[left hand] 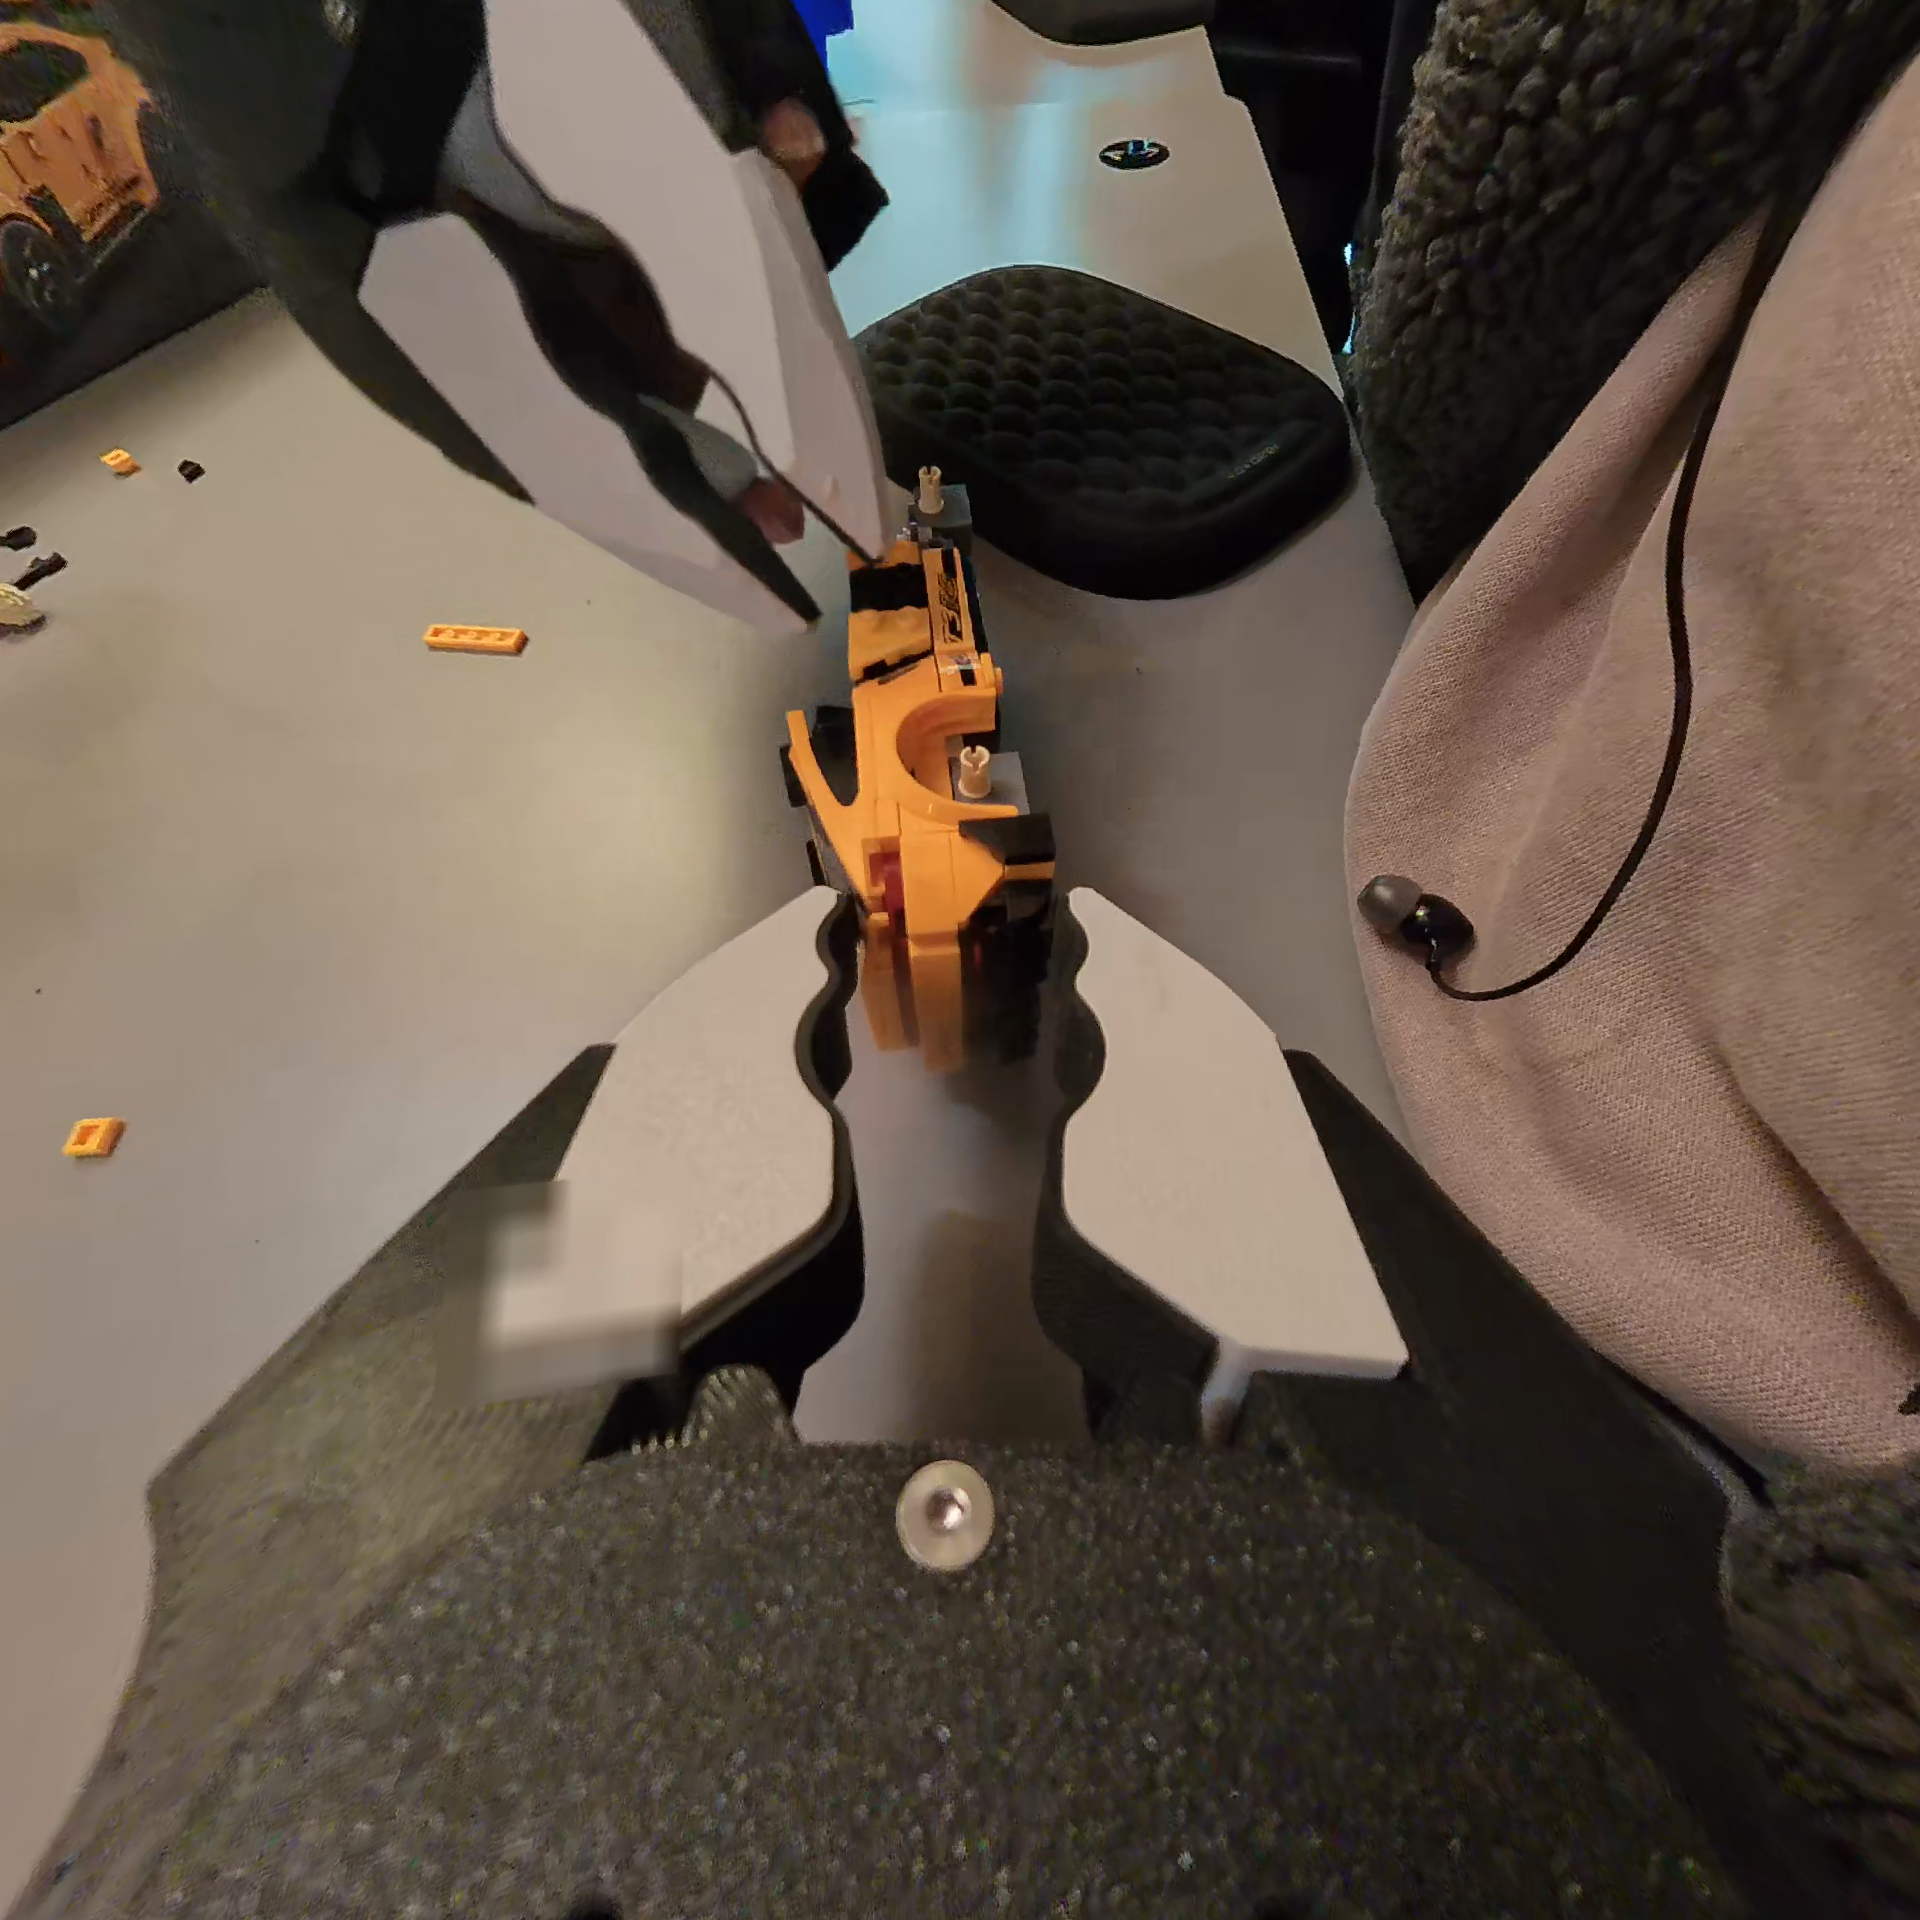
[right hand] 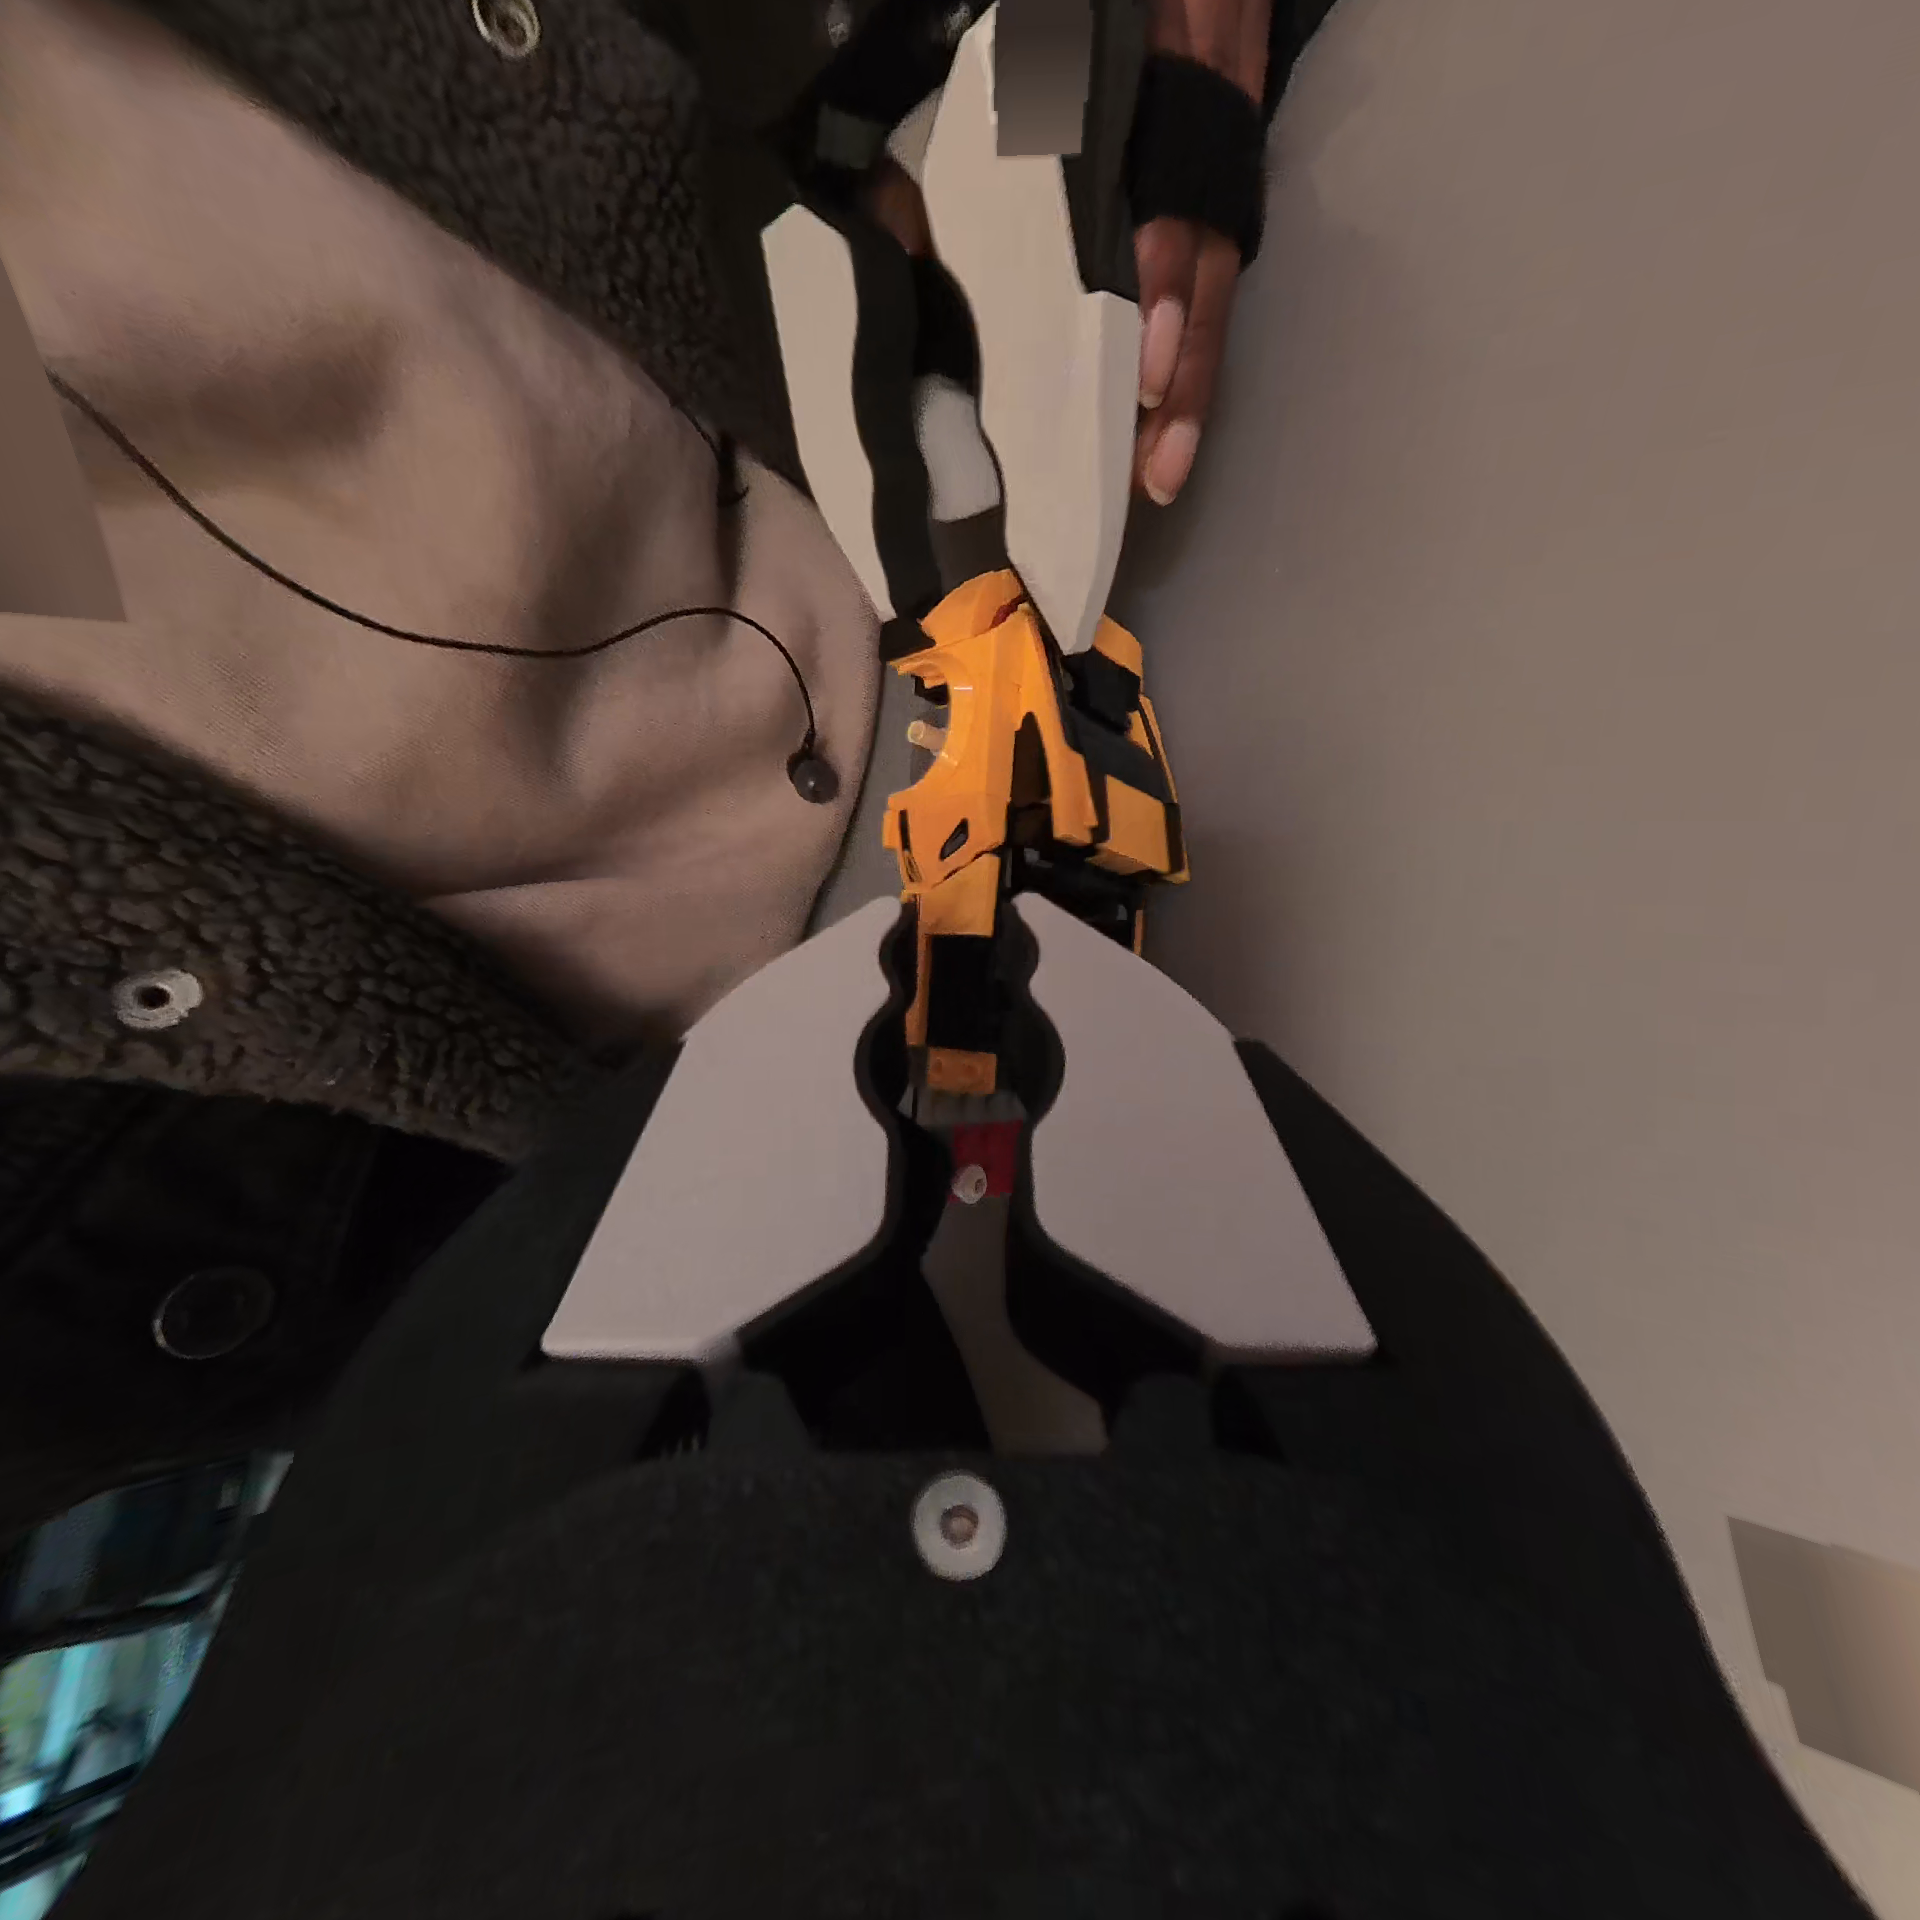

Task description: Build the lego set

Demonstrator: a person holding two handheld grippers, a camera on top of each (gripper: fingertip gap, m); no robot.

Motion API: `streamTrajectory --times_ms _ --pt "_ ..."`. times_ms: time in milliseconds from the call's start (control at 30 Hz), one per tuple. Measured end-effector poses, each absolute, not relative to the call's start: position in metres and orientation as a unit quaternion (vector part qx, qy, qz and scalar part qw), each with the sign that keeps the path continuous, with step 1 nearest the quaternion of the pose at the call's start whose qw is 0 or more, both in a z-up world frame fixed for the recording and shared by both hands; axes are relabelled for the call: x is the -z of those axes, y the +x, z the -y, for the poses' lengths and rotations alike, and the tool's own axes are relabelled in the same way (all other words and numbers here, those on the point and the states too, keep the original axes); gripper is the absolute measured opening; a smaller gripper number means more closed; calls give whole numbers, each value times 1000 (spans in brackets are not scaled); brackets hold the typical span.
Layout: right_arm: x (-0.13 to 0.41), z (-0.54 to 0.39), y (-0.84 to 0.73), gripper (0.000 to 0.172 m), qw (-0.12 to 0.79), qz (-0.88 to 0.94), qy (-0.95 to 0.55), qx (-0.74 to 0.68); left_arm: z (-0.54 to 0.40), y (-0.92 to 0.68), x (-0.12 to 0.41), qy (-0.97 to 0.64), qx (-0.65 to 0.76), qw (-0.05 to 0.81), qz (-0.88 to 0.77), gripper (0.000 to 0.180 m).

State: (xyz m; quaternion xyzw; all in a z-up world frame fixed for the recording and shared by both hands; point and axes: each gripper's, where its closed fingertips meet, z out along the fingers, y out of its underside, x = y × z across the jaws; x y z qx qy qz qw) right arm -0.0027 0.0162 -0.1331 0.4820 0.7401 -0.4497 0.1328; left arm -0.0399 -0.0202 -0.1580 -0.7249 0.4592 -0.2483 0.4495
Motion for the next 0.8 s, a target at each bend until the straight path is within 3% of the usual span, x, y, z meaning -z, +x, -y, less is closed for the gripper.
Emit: streamTrajectory --times_ms 267,800 --pt "140 -15 0 10 20 -783 461 418 21 -40 157 -724 251 450 -459 36" --pt "141 -12 -2 10 15 -789 455 412 21 -40 156 -722 253 451 -460 36"
